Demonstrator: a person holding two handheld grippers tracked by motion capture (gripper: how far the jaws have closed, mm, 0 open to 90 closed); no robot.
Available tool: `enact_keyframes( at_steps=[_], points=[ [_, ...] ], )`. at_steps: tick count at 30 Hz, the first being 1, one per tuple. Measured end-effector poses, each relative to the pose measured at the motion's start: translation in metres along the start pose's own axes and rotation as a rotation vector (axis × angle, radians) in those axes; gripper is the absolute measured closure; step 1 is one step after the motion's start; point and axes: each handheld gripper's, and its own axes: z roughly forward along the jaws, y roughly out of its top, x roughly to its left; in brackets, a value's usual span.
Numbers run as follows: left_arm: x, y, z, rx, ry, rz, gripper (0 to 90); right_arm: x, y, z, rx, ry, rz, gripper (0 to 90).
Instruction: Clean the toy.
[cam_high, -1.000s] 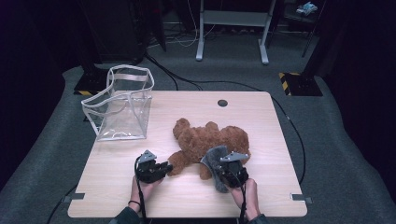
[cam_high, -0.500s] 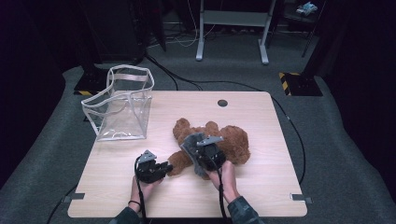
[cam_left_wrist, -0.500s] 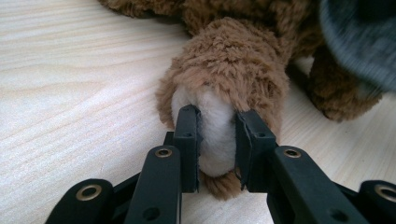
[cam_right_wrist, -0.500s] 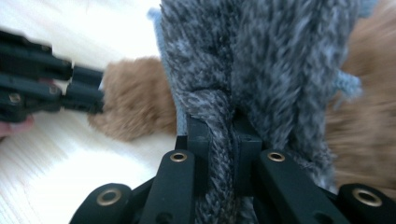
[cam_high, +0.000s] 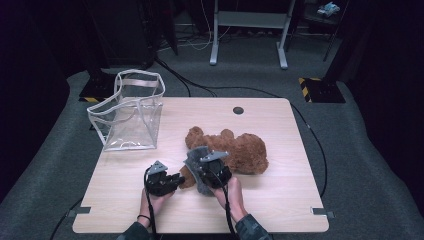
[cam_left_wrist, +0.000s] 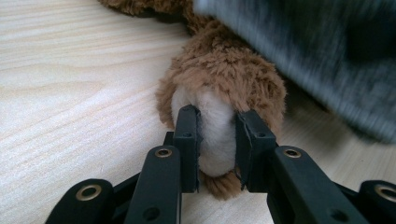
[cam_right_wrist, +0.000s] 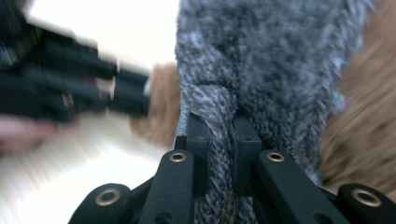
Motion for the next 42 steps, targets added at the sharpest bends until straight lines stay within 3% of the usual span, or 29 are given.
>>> enact_keyframes(
  at_steps=[2, 7, 9, 13, 16, 18, 21, 22, 23, 25, 28, 29, 30, 31, 33, 34, 36, 39, 42],
  points=[
    [0.0, 0.0, 0.0, 0.0, -0.001, -0.001, 72.4, -0.002, 0.008, 0.0, -0.023, -0.013, -0.004, 81.5],
    [0.0, 0.0, 0.0, 0.004, 0.001, 0.007, 72.3, 0.003, 0.002, 0.029, 0.074, 0.011, -0.011, 81.5],
    [0.0, 0.0, 0.0, 0.0, 0.0, 0.0, 72.3, 0.004, 0.004, 0.027, 0.067, 0.018, -0.013, 81.5],
    [0.0, 0.0, 0.0, 0.0, 0.0, -0.001, 72.4, 0.005, 0.018, 0.013, -0.013, 0.017, -0.037, 81.3],
    [0.0, 0.0, 0.0, 0.0, 0.001, 0.0, 72.4, 0.003, 0.021, 0.027, 0.05, 0.0, -0.044, 81.4],
    [0.001, 0.0, 0.0, 0.001, 0.004, 0.009, 72.4, 0.004, 0.025, 0.024, 0.05, -0.014, -0.064, 81.3],
    [0.0, 0.0, 0.0, 0.001, 0.003, 0.002, 72.4, 0.003, 0.039, 0.006, -0.018, -0.043, -0.067, 81.2],
    [0.0, 0.0, 0.0, 0.001, 0.003, 0.002, 72.4, 0.003, 0.039, 0.006, -0.018, -0.043, -0.067, 81.2],
    [0.0, 0.0, 0.0, 0.002, 0.005, 0.008, 72.4, 0.001, 0.052, 0.002, -0.038, -0.068, -0.051, 81.0],
    [0.0, 0.0, 0.0, 0.001, 0.003, 0.003, 72.4, 0.001, 0.056, 0.013, -0.024, -0.072, -0.057, 80.9],
    [0.0, 0.0, 0.0, 0.002, 0.004, 0.011, 72.4, 0.005, 0.048, 0.038, 0.052, -0.053, -0.043, 81.1],
    [0.0, 0.0, 0.0, 0.002, 0.005, 0.012, 72.4, 0.005, 0.046, 0.04, 0.048, -0.055, -0.058, 81.1],
    [0.0, 0.0, 0.0, 0.0, 0.001, -0.001, 72.4, 0.007, 0.046, 0.037, 0.059, -0.048, -0.04, 81.1],
    [-0.001, 0.0, 0.0, -0.001, -0.002, -0.011, 72.4, 0.008, 0.048, 0.033, 0.043, -0.05, -0.058, 81.1],
    [0.0, 0.0, 0.0, 0.0, -0.004, -0.013, 72.4, 0.008, 0.052, 0.014, 0.018, -0.049, -0.039, 81.1],
    [0.0, 0.0, 0.0, -0.001, -0.003, -0.013, 72.4, 0.003, 0.056, 0.002, -0.032, -0.06, -0.06, 81.0],
    [-0.001, 0.0, 0.0, -0.002, -0.001, -0.011, 72.4, -0.004, 0.059, -0.014, -0.062, -0.092, -0.057, 81.1],
    [0.0, 0.0, 0.0, 0.001, -0.002, -0.006, 72.4, -0.03, 0.064, -0.024, -0.067, -0.154, -0.046, 81.1],
    [0.001, 0.0, 0.0, -0.002, -0.003, -0.011, 72.4, -0.051, 0.06, -0.028, -0.051, -0.19, 0.019, 81.0]
  ],
)
